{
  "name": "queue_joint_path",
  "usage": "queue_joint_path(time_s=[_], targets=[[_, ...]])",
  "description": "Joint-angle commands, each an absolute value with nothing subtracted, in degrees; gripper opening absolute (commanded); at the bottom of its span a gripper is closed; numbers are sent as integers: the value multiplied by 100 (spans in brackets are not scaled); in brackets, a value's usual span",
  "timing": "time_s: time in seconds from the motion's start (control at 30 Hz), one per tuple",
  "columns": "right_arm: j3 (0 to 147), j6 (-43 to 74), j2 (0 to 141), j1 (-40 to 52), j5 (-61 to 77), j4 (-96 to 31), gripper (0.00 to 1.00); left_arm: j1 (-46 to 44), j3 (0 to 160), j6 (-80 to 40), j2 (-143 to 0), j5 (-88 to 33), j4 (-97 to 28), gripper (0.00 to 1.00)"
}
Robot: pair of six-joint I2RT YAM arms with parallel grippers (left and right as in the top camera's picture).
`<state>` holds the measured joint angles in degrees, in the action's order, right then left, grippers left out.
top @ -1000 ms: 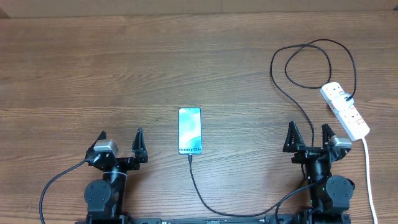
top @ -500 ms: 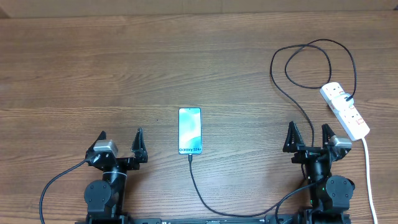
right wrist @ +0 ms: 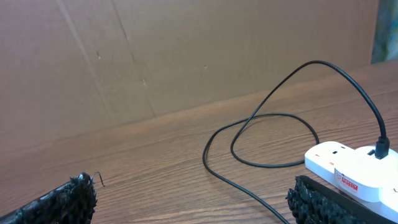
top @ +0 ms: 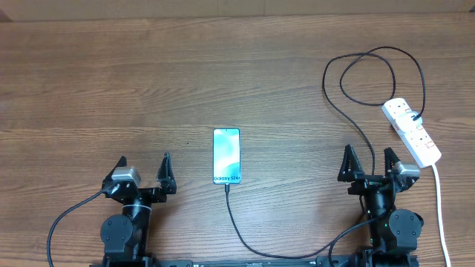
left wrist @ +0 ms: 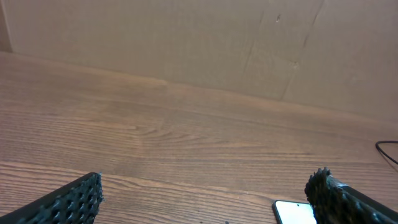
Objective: Plug charger to phone and switch on socket
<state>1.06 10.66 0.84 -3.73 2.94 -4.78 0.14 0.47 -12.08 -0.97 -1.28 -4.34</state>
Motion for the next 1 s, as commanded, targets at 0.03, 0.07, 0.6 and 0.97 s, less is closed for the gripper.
queue_joint_path(time_s=[0.03,0.07,0.6,0.97], targets=[[45,1046,14,-388,244,-462,100,45,27,-1269,-25,-89,-445,100],[45,1046,14,-390,244,-462,100,45,27,-1256,-25,-78,-440,99],[45,1046,16,-395,244,-462,100,40,27,-165,-27,167,-432,100],[45,1046,16,-392,244,-462,100,40,27,-165,-27,167,-429,99]])
